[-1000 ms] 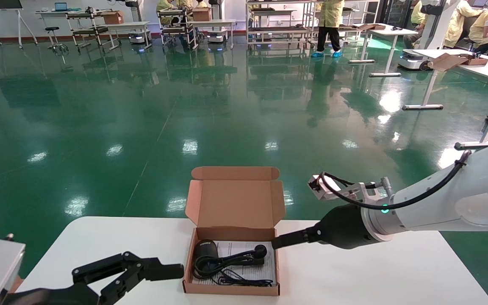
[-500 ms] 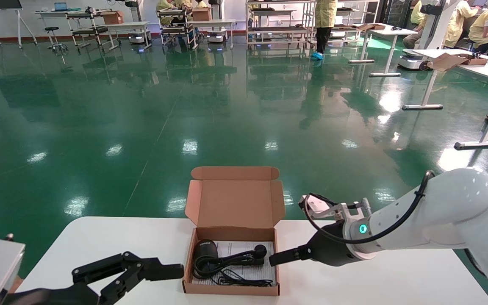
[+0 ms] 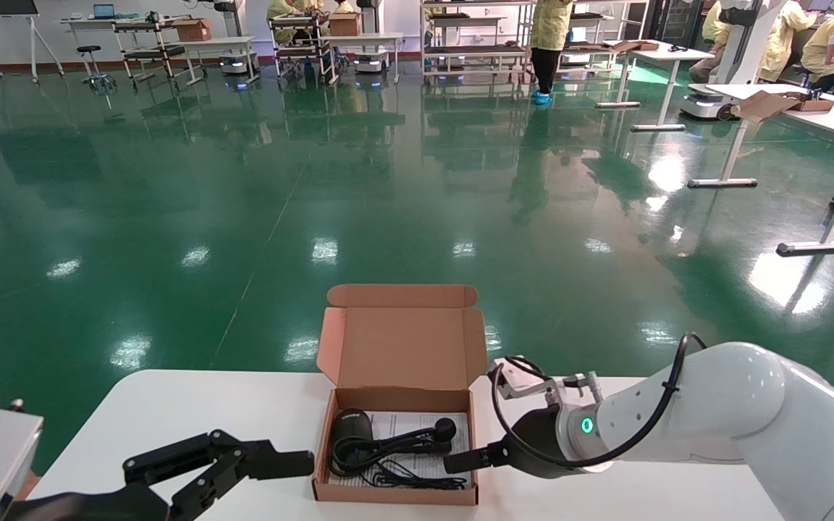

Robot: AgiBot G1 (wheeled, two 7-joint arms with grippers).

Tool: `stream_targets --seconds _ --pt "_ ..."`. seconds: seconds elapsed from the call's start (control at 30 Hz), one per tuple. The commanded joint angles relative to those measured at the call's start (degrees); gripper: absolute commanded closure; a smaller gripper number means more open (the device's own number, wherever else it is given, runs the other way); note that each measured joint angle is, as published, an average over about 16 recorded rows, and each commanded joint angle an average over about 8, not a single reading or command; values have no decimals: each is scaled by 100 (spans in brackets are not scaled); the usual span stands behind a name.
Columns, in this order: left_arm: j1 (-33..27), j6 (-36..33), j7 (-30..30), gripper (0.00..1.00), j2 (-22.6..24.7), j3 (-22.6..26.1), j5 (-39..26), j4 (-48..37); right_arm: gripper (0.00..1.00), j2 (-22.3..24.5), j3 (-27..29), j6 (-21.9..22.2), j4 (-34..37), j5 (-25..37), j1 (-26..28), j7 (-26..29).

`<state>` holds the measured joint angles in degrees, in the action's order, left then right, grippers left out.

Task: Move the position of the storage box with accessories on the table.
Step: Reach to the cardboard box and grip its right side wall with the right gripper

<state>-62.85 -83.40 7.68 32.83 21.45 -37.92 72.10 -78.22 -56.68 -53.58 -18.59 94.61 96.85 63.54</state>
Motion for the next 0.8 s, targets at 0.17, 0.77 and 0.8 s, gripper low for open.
stream_targets --seconds 0.17,0.77,0.8 --pt "0 0 0 0 0 0 0 0 0 -5 -170 335 -160 -166 -173 99" --pt "0 0 0 0 0 1 1 0 88 -5 -773 1296 -216 -491 -452 371" --pt "0 0 0 0 0 1 1 0 90 -4 -798 1323 -222 -519 -459 374"
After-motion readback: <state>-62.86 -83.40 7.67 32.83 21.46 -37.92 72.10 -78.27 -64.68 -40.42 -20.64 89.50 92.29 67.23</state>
